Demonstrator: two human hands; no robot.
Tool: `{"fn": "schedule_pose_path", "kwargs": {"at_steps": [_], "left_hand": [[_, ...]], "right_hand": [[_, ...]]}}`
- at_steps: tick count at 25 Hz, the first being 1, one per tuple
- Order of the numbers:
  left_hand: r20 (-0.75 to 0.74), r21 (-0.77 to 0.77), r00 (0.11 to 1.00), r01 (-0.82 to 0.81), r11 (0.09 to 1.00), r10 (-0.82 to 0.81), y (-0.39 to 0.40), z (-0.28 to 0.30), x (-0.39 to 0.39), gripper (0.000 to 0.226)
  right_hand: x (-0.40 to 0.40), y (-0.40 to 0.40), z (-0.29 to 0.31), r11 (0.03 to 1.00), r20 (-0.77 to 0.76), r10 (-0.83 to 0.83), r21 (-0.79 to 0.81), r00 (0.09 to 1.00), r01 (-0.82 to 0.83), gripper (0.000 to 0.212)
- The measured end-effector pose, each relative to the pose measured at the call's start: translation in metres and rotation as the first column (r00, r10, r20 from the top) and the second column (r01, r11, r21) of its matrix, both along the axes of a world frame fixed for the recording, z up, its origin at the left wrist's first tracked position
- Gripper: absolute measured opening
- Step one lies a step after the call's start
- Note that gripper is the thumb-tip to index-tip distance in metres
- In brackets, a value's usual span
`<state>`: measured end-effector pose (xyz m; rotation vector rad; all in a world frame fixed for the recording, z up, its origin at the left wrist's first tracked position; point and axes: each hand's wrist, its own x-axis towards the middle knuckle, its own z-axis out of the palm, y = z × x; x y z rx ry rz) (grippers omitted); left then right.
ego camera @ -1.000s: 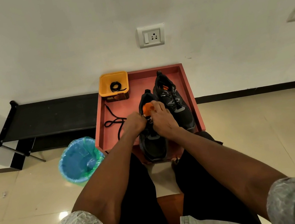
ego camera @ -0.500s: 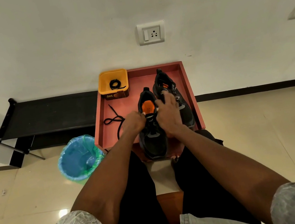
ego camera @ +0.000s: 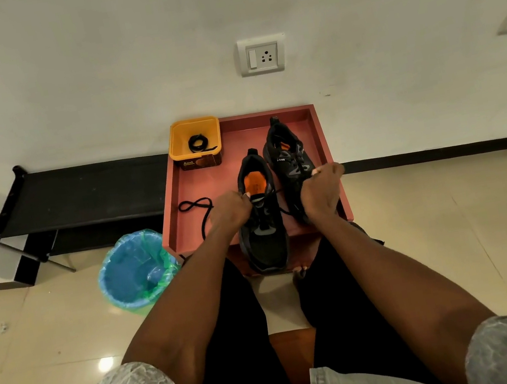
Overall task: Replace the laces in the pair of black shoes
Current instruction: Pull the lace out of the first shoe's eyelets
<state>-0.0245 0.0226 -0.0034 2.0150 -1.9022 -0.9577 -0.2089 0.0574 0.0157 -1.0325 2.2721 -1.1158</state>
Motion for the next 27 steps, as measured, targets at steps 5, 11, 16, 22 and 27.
{"fn": "schedule_pose_path", "kwargs": {"at_steps": [5, 11, 16, 22, 27], "left_hand": [[-0.034, 0.022, 0.998, -0.056, 0.998, 0.057, 0.001, -0.001, -0.001, 0.041], [-0.047, 0.065, 0.998, -0.048, 0.997, 0.051, -0.002, 0.003, 0.0, 0.037], [-0.031, 0.034, 0.999, -0.035, 0.999, 0.036, -0.002, -0.001, 0.001, 0.041], [-0.036, 0.013, 0.999, -0.038, 0.999, 0.039, 0.001, -0.003, -0.001, 0.044], [-0.055, 0.021, 0.997, -0.045, 0.999, 0.046, 0.0, 0.001, 0.001, 0.046]], "right_hand": [[0.018, -0.001, 0.005, 0.949, -0.382, 0.311, 0.075, 0.87, -0.306, 0.038], [0.058, 0.0, -0.009, 0.629, -0.451, 0.77, 0.418, 0.451, -0.655, 0.047], [0.043, 0.006, -0.009, 0.808, -0.251, 0.584, 0.089, 0.772, -0.583, 0.021], [0.006, 0.002, -0.001, 1.0, -0.087, 0.012, -0.008, 0.996, -0.013, 0.033], [0.037, 0.001, -0.003, 0.775, -0.498, 0.611, 0.215, 0.616, -0.594, 0.032]]}}
